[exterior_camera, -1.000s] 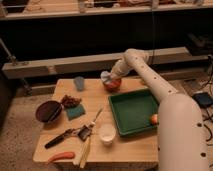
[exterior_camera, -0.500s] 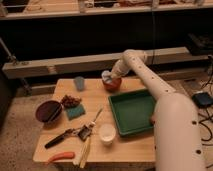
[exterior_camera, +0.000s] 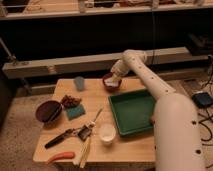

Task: Place towel in red bowl

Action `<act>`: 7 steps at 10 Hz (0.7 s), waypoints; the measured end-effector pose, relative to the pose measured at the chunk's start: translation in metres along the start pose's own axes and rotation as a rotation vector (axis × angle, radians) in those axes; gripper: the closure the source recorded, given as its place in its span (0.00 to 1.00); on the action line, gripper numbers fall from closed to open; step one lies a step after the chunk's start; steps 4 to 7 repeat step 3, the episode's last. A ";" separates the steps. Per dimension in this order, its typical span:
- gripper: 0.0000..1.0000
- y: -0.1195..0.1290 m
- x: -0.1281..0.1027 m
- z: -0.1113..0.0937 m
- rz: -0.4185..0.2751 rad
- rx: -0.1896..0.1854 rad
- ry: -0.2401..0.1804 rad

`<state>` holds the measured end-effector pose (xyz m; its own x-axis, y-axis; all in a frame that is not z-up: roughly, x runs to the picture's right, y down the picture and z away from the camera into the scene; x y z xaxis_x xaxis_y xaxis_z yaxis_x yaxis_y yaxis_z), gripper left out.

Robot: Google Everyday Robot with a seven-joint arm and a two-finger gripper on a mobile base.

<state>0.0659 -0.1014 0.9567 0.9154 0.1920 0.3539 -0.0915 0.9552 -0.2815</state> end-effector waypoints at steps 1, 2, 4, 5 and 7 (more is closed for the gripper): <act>0.38 0.000 0.000 0.000 0.000 0.000 0.000; 0.38 0.000 0.000 0.000 0.000 0.000 0.000; 0.38 0.000 0.000 0.000 0.000 0.000 0.000; 0.38 0.000 0.000 0.000 0.000 0.000 0.000; 0.38 0.000 0.000 0.000 0.000 0.000 0.000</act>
